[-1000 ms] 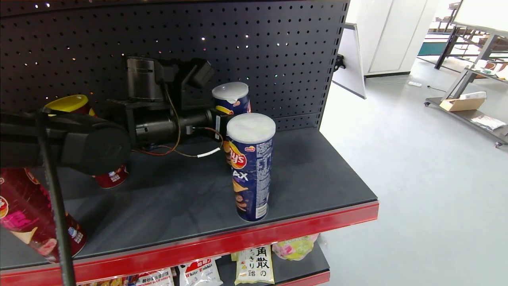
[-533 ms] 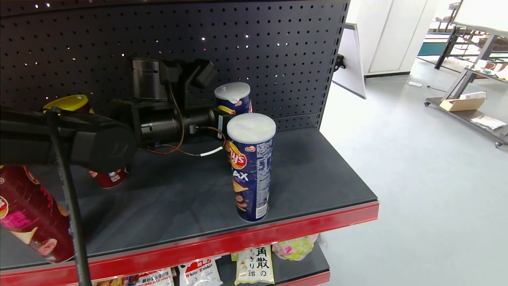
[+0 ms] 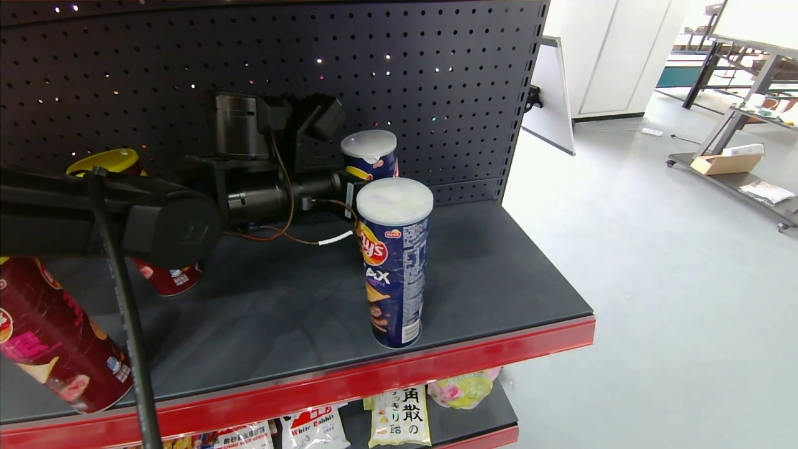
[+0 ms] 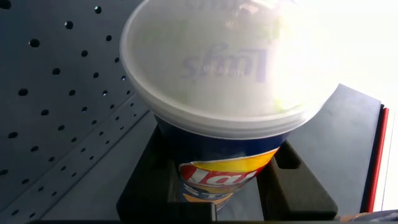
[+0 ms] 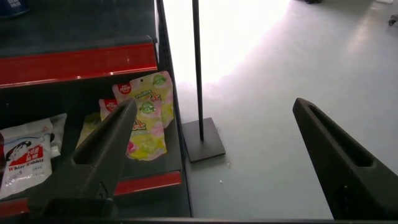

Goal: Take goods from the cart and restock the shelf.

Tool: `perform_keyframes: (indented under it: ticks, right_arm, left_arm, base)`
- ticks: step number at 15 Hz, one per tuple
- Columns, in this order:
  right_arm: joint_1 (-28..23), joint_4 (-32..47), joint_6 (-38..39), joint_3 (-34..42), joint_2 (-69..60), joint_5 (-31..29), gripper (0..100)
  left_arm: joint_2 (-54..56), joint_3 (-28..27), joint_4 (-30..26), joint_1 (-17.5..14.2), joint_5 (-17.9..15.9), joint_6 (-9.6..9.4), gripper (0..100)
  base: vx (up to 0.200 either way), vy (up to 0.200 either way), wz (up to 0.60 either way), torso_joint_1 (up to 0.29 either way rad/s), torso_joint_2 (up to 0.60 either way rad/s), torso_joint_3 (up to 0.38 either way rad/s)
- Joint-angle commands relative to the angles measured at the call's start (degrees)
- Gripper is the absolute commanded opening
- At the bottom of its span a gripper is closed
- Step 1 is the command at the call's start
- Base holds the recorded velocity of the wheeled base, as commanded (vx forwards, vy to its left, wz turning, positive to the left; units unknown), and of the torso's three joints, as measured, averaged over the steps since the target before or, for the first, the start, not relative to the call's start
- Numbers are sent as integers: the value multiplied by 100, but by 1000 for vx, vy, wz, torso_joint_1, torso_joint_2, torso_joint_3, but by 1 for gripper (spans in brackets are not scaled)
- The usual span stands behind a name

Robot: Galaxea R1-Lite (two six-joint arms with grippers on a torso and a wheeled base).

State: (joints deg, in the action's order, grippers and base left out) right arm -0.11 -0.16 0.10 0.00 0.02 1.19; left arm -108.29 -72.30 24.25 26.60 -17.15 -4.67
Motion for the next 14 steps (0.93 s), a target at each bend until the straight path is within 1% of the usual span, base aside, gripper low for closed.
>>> perform_keyframes:
  ticks: [1,4,5,11,12,14]
  right_arm:
    - [2,-2,-1,0,-2,4,100]
    - [2,-2,-1,0,-2,4,100]
    - [2,-2,-1,0,-2,4,100]
    - [2,-2,-1,0,-2,4,100]
    - [2,-2,8,0,-2,4,100]
    - [2,-2,-1,0,-2,4,100]
  left_arm:
    - [1,-3,10,3,1,1,0]
    - [1,-3,19,3,-7,1,0]
    - [1,-3,19,3,-7,1,100]
    - [124,129,1,-6,19,10,100]
    - [238,278,1,-23,28,10,100]
    - [572,761,27,-94,28,1,100]
  base:
    - [0,0,0,0,0,0]
    - [0,0,0,0,0,0]
    - [0,0,0,0,0,0]
    - [0,0,0,0,0,0]
    - [0,0,0,0,0,0]
    - [0,0,0,0,0,0]
